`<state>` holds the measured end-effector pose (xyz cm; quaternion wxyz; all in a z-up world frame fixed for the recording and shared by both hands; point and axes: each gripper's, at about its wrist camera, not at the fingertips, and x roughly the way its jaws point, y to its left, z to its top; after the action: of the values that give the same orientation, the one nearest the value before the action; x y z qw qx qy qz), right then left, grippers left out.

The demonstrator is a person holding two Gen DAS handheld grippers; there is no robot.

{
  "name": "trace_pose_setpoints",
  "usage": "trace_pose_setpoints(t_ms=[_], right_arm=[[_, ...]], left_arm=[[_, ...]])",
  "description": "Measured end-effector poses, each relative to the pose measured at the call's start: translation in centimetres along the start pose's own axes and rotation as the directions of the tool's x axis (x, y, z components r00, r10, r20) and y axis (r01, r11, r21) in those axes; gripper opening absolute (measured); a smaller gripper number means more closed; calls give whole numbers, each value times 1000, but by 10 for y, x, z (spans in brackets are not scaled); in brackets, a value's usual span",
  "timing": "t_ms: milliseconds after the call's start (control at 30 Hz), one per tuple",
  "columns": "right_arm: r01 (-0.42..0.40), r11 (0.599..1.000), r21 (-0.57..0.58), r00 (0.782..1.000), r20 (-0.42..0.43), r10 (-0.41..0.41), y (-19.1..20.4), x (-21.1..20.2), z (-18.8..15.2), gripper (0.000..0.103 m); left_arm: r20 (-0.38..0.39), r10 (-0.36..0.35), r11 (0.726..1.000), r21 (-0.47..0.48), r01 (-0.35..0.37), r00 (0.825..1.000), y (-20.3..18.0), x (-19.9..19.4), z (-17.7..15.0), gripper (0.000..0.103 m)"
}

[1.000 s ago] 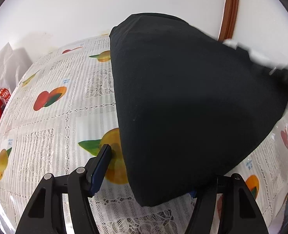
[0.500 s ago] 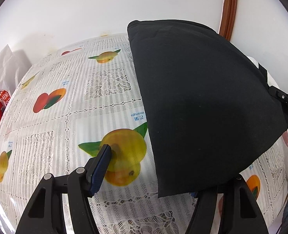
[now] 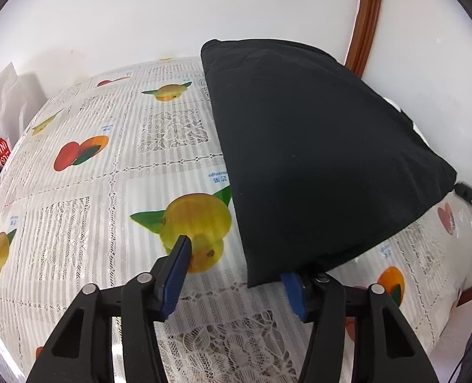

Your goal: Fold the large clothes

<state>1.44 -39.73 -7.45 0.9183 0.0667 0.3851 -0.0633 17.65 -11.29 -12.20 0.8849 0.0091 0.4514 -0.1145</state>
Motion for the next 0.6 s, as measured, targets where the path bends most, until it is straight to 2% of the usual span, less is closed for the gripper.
trace_pose_setpoints(t_ms=[133, 300, 367, 433, 467, 600], right_arm=[[-29, 999, -16, 997, -68, 28, 9, 18, -11, 40], [-15, 1000, -16, 999, -33, 14, 26, 35, -4, 40], [-8, 1000, -5, 998, -57, 8, 27, 47, 0, 39], [-13, 1000, 0, 995, -99, 13, 28, 59, 2, 29], [-18, 1000, -1, 994, -104, 17, 29, 63, 3, 15], [-23, 999, -39, 995, -96, 19, 39, 69, 8, 8]], left_arm=[[10, -28, 1000, 2, 28, 1000, -4, -6, -2, 36], [13, -45, 999, 3, 45, 999, -6, -10, -3, 27], [8, -57, 998, 9, 57, 998, -8, -9, -2, 21], [7, -57, 998, 13, 57, 998, -8, -10, -2, 20], [8, -58, 998, 13, 58, 998, -8, -9, -1, 20], [17, -42, 999, 6, 42, 999, -4, -10, 0, 18]])
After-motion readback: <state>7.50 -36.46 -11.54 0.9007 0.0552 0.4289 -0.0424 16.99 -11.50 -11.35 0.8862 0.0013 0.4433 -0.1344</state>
